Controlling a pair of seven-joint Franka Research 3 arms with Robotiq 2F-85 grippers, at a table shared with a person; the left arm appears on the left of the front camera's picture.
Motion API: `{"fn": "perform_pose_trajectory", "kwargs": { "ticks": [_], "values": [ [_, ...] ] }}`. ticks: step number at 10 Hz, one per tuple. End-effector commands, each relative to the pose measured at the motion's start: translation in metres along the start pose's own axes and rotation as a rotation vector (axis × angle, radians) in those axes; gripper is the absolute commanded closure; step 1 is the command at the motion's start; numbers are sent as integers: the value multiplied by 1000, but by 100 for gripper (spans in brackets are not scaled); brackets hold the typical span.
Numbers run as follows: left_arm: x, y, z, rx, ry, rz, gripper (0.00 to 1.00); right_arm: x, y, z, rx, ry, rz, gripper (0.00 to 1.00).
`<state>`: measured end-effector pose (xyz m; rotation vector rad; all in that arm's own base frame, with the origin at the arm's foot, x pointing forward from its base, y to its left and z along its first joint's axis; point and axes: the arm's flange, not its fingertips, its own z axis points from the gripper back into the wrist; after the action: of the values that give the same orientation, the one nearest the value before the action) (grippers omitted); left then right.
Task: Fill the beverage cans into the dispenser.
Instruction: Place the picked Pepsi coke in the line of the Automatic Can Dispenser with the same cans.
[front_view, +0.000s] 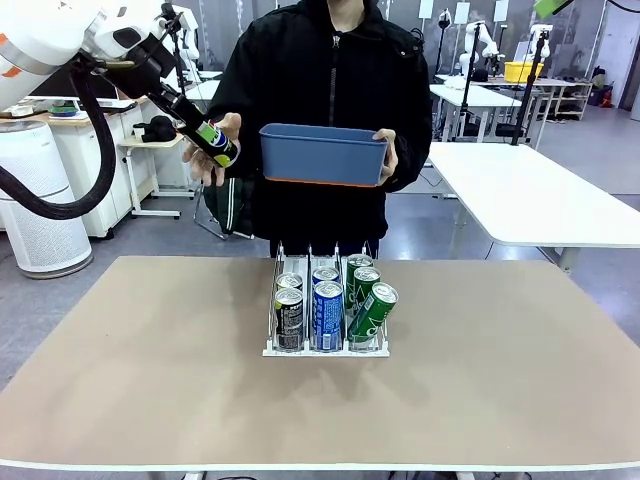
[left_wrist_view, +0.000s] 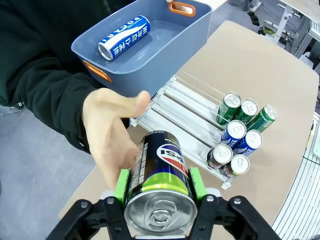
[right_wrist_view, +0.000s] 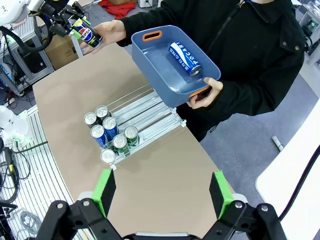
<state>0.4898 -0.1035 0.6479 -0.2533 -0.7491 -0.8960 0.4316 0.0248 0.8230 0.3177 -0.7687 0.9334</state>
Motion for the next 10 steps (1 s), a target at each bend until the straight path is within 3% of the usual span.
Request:
{"fn": "perform_pose_trajectory", "kwargs": {
  "ticks": [1,10],
  "values": [
    [0,1,2,2,-2,1,99,-1,2,0,-1,7,-5,0],
    [0,1,2,2,-2,1,99,-1,2,0,-1,7,-5,0]
  ]
}}
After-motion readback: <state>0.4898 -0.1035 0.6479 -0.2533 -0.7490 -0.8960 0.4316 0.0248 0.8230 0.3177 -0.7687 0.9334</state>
